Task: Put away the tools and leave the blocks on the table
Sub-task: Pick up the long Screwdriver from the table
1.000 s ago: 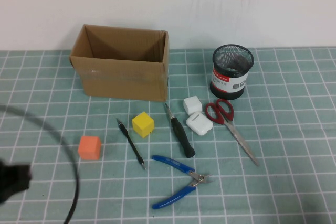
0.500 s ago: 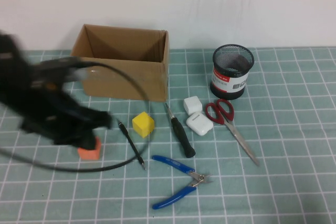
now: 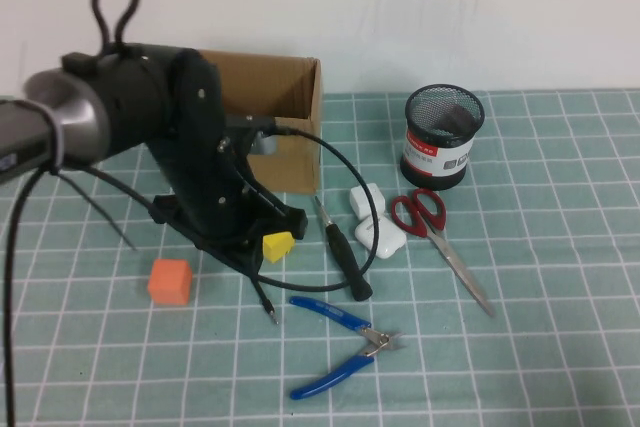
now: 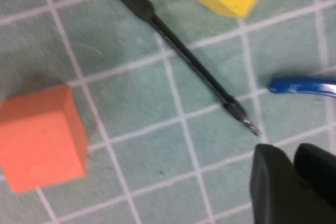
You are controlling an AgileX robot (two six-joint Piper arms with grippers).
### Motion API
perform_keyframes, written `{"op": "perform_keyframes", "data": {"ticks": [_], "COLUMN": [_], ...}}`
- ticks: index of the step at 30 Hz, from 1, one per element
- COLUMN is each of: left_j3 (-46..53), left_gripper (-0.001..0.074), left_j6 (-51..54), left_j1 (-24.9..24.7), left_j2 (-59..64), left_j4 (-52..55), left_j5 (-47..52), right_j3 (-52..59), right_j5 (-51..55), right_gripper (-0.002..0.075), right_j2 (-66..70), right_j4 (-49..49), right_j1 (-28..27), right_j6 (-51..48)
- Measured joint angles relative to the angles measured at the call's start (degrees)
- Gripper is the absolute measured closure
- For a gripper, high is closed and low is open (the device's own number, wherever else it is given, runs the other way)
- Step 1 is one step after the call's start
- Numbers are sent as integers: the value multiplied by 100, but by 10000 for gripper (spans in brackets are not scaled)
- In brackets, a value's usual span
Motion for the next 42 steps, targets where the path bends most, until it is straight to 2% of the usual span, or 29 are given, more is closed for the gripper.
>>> {"op": "perform_keyframes", "data": {"ticks": [5, 9, 16, 30, 42], "left_j3": [-128, -151, -318, -403, -415], "left_gripper": [555, 512, 503, 501, 501], "left_j6": [-9, -785, -1621, -1722, -1734], "left_j1": [38, 94, 162, 256, 282], "left_j2": [247, 387, 733, 945, 1080], "left_j4": [172, 463, 930, 988, 997], "left_j5": [26, -99, -309, -928, -880], "right_j3": [0, 0, 0, 0, 0], "right_j5": [0, 0, 0, 0, 0], "right_gripper": [736, 736, 736, 736, 736], "right_j2": [0, 0, 0, 0, 0], "right_j4": [0, 0, 0, 0, 0], "right_j1": [0, 0, 0, 0, 0], "right_j6": [0, 0, 9, 9, 9]}}
